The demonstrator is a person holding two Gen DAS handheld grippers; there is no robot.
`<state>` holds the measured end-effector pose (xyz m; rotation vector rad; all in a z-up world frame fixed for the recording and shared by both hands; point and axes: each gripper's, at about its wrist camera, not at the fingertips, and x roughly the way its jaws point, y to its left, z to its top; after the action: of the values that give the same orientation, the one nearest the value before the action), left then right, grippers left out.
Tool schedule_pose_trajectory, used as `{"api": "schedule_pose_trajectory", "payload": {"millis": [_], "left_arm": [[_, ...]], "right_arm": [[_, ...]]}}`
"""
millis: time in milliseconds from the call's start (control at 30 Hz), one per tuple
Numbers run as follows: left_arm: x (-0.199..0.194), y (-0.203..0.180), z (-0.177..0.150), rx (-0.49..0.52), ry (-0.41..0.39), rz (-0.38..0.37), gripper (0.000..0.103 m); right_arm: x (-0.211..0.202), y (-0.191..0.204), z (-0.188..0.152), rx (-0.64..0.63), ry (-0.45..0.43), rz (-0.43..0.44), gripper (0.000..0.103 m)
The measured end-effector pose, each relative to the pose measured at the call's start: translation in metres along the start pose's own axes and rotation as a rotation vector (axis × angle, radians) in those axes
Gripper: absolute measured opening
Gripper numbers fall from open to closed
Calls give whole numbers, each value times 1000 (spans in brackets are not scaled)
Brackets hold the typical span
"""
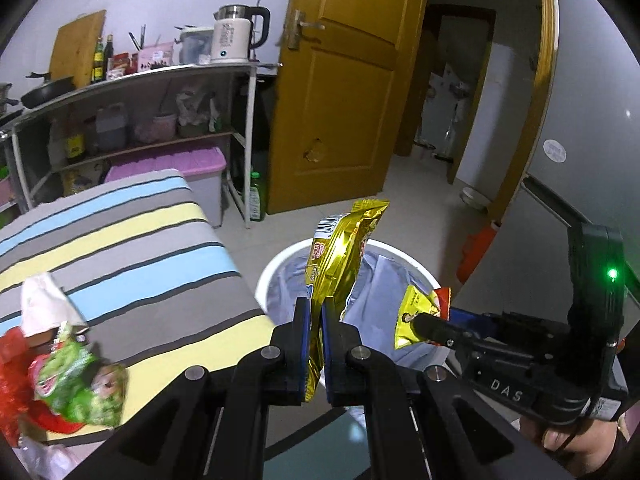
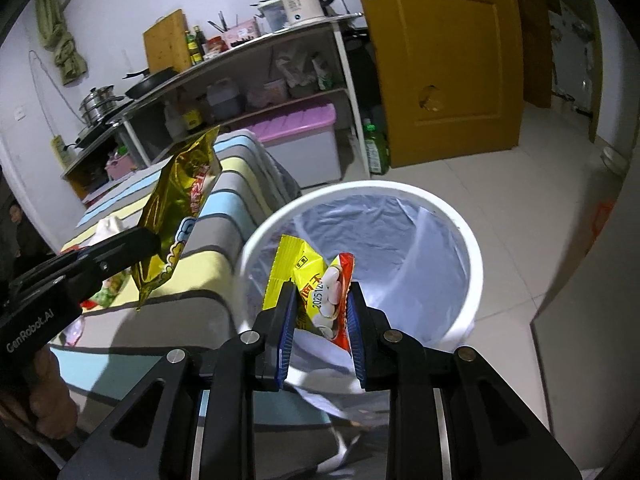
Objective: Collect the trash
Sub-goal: 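Carry both wrappers over the white bin and open both grippers to drop them, then move both grippers back over the trash on the table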
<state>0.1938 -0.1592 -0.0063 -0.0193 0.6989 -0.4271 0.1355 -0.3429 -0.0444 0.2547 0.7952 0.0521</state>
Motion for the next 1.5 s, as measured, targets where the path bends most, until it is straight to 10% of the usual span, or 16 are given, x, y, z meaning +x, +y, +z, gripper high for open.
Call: {"api": "schedule_pose_trajectory", "payload": {"millis": [667, 1500], "left_arm": [[29, 1, 1, -8, 35, -40, 17], [-113, 66, -35, -100, -141, 142, 17]], "right_arm": [[13, -11, -1, 18, 3, -29, 46], [-36, 116, -17, -216, -57, 160, 49]]}}
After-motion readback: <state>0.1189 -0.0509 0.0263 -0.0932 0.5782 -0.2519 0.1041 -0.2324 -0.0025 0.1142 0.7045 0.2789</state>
